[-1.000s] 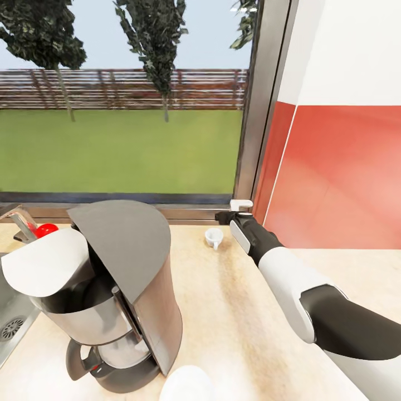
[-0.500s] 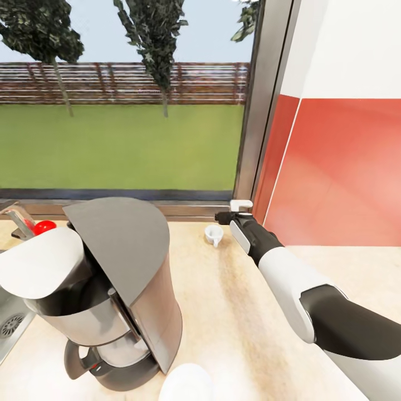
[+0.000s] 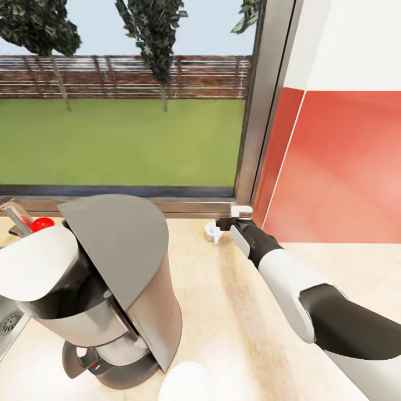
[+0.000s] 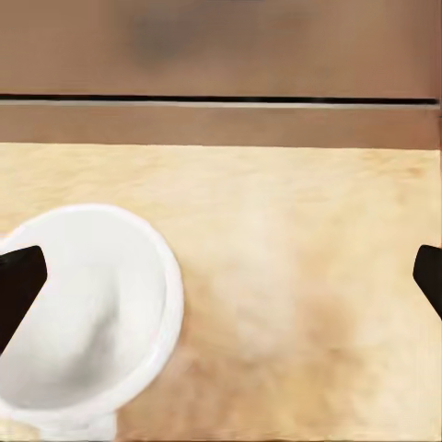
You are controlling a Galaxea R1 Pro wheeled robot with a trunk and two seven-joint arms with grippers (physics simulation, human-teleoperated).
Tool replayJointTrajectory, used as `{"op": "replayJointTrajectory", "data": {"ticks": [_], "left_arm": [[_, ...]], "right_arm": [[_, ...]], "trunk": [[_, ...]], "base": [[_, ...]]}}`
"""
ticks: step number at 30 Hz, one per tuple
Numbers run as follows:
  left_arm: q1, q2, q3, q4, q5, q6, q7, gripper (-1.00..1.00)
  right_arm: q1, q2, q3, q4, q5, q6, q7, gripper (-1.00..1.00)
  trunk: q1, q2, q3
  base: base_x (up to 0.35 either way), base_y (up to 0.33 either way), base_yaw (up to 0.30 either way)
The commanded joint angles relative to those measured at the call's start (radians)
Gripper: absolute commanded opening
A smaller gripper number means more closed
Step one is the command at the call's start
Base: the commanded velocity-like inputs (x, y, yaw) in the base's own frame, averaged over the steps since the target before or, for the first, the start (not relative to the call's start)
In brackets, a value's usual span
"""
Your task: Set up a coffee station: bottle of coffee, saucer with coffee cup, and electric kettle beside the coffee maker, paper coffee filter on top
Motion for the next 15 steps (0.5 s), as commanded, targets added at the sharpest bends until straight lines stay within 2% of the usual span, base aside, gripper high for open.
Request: {"op": "replayJointTrajectory", "data": {"ticks": [1, 15], "left_arm": [[0.0, 0.0, -0.009, 0.0, 0.009, 0.0, 0.002, 1.0], [0.0, 0.0, -0.009, 0.0, 0.009, 0.0, 0.002, 1.0]], "right_arm": [[-0.001, -0.001, 0.009, 0.004, -0.01, 0.004, -0.008, 1.0], [-0.001, -0.001, 0.009, 0.014, -0.01, 0.004, -0.008, 1.0]], "trunk": [[0.0, -0.002, -0.003], [0.0, -0.002, -0.021]], "base": [[0.0, 0.0, 0.0], [0.0, 0.0, 0.0]]}}
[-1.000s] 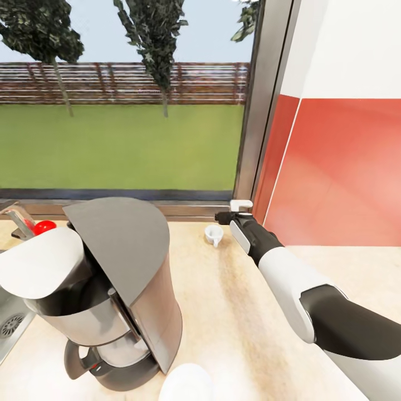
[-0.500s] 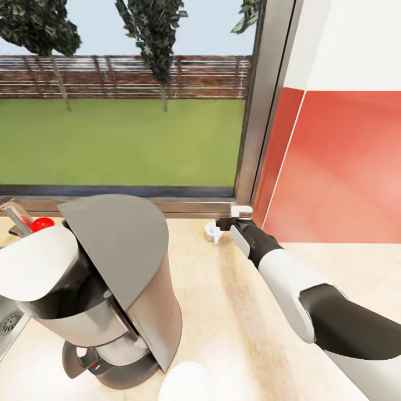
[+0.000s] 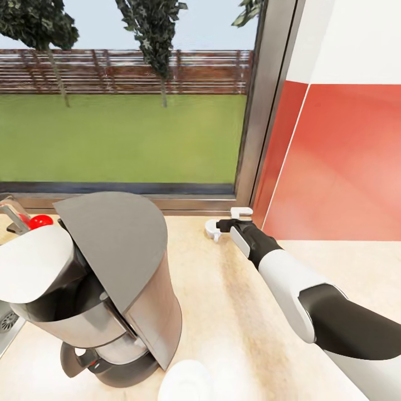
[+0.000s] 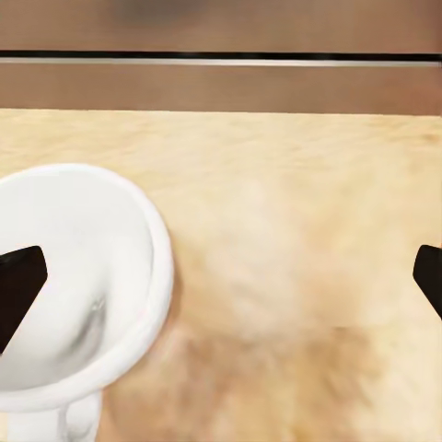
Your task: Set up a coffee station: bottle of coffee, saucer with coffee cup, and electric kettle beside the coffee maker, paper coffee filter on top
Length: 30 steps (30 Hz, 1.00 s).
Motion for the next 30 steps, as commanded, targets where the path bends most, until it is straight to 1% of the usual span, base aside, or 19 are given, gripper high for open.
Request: {"op": "replayJointTrajectory", "data": {"ticks": [1, 5, 11, 22, 30], "left_arm": [[0.0, 0.0, -0.008, 0.0, 0.009, 0.0, 0.002, 1.0], [0.0, 0.0, -0.008, 0.0, 0.009, 0.0, 0.002, 1.0], [0.0, 0.0, -0.008, 0.0, 0.009, 0.0, 0.002, 1.0], [0.0, 0.0, -0.008, 0.0, 0.009, 0.0, 0.002, 1.0], [0.0, 0.0, -0.008, 0.0, 0.009, 0.0, 0.002, 1.0]], "right_arm": [[-0.001, -0.001, 0.008, -0.001, -0.01, 0.005, -0.008, 1.0], [-0.001, -0.001, 0.008, -0.001, -0.01, 0.005, -0.008, 1.0], [-0.001, -0.001, 0.009, -0.001, -0.01, 0.005, -0.008, 1.0], [-0.001, -0.001, 0.007, 0.0, -0.009, 0.005, -0.008, 1.0], [-0.001, -0.002, 0.007, 0.0, -0.009, 0.005, -0.008, 1.0]], "trunk": [[0.001, -0.002, -0.002], [0.001, -0.002, -0.003], [0.001, -0.002, -0.007], [0.001, -0.002, -0.009], [0.001, -0.002, -0.02]], "base": [[0.0, 0.0, 0.0], [0.0, 0.0, 0.039], [0.0, 0.0, 0.123], [0.0, 0.0, 0.007], [0.0, 0.0, 0.0]]}}
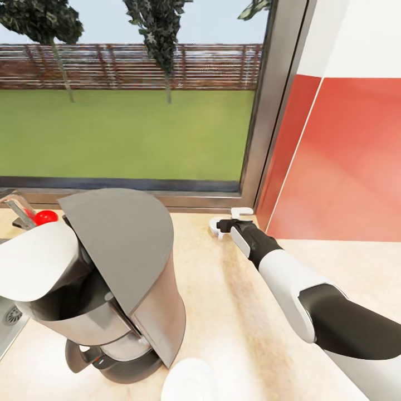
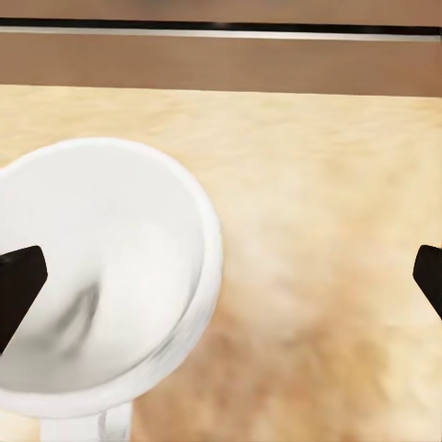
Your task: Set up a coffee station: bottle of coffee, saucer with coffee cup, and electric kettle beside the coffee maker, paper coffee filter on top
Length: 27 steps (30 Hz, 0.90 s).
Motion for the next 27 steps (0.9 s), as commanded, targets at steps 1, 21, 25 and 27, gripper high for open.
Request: {"op": "replayJointTrajectory", "data": {"ticks": [1, 21, 25, 27], "left_arm": [[0.0, 0.0, -0.009, 0.0, 0.009, 0.0, 0.002, 1.0], [0.0, 0.0, -0.009, 0.0, 0.009, 0.0, 0.002, 1.0], [0.0, 0.0, -0.009, 0.0, 0.009, 0.0, 0.002, 1.0], [0.0, 0.0, -0.009, 0.0, 0.009, 0.0, 0.002, 1.0]], "right_arm": [[-0.001, -0.001, 0.008, -0.002, -0.01, 0.005, -0.008, 1.0], [-0.001, -0.001, 0.008, -0.002, -0.01, 0.005, -0.008, 1.0], [-0.001, -0.001, 0.008, -0.002, -0.01, 0.005, -0.008, 1.0], [-0.001, -0.001, 0.008, 0.005, -0.01, 0.004, -0.008, 1.0]], "trunk": [[0.0, -0.002, -0.003], [0.0, -0.002, -0.02], [0.0, -0.002, -0.021], [0.0, -0.002, -0.021]], "base": [[0.0, 0.0, 0.0], [0.0, 0.0, 0.0], [0.0, 0.0, 0.0], [0.0, 0.0, 0.0]]}}
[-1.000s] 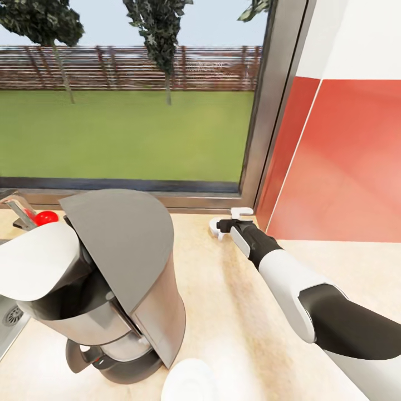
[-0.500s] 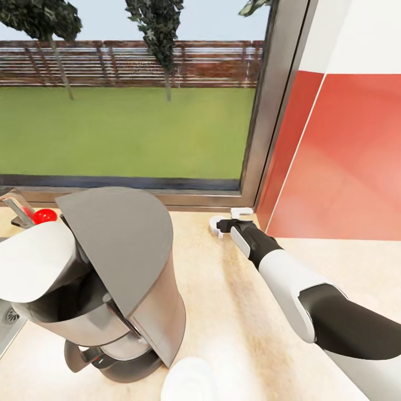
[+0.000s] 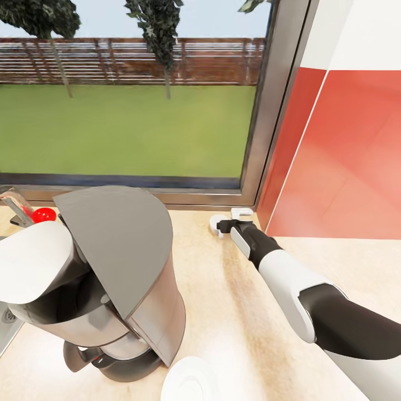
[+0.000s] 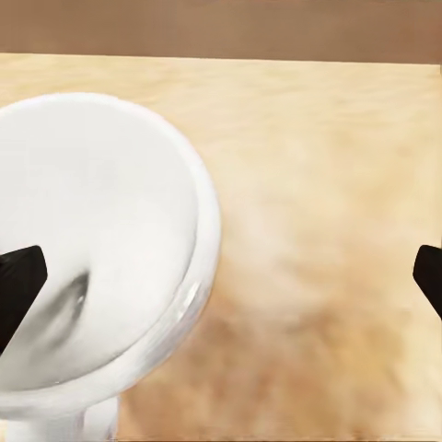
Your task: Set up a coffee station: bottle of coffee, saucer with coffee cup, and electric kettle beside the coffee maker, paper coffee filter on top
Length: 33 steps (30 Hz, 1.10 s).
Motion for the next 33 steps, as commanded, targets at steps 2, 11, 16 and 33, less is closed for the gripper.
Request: {"op": "replayJointTrajectory", "data": {"ticks": [2, 11, 16, 33], "left_arm": [[0.0, 0.0, -0.009, 0.0, 0.009, 0.0, 0.002, 1.0], [0.0, 0.0, -0.009, 0.0, 0.009, 0.001, 0.002, 1.0], [0.0, 0.0, -0.009, 0.0, 0.009, 0.001, 0.002, 1.0], [0.0, 0.0, -0.009, 0.0, 0.009, 0.001, 0.002, 1.0]], "right_arm": [[-0.001, -0.001, 0.009, 0.023, -0.012, 0.003, -0.008, 1.0], [-0.001, 0.0, 0.009, 0.035, -0.013, 0.001, -0.009, 1.0], [-0.001, 0.0, 0.009, 0.04, -0.013, 0.001, -0.009, 1.0], [-0.001, 0.001, 0.009, 0.04, -0.012, 0.002, -0.009, -1.0]], "trunk": [[0.001, -0.002, -0.001], [0.001, -0.002, -0.001], [0.001, -0.002, -0.001], [0.001, -0.002, -0.01]], "base": [[0.0, 0.0, 0.0], [0.0, 0.0, 0.0], [0.0, 0.0, 0.0], [0.0, 0.0, 0.0]]}}
